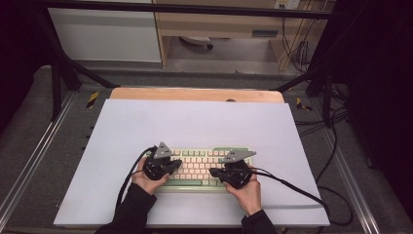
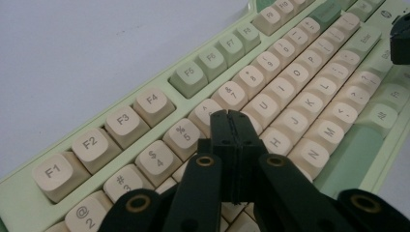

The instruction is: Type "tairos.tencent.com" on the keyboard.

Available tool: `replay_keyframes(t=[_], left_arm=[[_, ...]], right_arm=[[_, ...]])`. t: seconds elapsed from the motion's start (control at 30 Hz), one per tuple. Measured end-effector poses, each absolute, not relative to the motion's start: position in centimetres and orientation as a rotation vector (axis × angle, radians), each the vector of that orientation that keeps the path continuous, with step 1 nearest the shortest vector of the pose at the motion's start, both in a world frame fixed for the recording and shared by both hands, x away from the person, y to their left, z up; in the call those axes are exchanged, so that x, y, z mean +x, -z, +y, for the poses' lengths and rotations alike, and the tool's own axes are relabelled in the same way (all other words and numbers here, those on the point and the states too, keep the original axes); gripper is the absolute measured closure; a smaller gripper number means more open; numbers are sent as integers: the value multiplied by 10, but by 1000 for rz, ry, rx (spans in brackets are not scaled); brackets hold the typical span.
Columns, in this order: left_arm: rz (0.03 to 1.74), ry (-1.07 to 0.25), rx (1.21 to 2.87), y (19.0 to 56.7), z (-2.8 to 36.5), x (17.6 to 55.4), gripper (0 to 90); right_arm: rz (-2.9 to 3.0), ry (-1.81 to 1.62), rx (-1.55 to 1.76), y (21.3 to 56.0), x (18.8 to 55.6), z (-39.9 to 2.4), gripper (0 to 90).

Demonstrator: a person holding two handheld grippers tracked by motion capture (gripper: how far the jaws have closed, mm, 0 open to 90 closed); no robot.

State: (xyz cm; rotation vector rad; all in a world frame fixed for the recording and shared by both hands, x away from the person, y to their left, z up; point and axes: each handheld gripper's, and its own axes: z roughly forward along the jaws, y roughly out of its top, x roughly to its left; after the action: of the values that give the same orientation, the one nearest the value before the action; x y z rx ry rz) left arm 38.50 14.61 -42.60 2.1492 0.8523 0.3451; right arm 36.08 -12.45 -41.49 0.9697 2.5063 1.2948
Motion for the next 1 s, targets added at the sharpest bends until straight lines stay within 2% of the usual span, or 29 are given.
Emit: replay_keyframes(t=[0.53,1.0], left_arm=[[838,-341,2144,424,148,382,898],[826,-349,2132,412,170,369,898]], right_arm=[[2500,-1299,966,413,360,-125,900],[2491,-1302,964,411,360,-126,900]])
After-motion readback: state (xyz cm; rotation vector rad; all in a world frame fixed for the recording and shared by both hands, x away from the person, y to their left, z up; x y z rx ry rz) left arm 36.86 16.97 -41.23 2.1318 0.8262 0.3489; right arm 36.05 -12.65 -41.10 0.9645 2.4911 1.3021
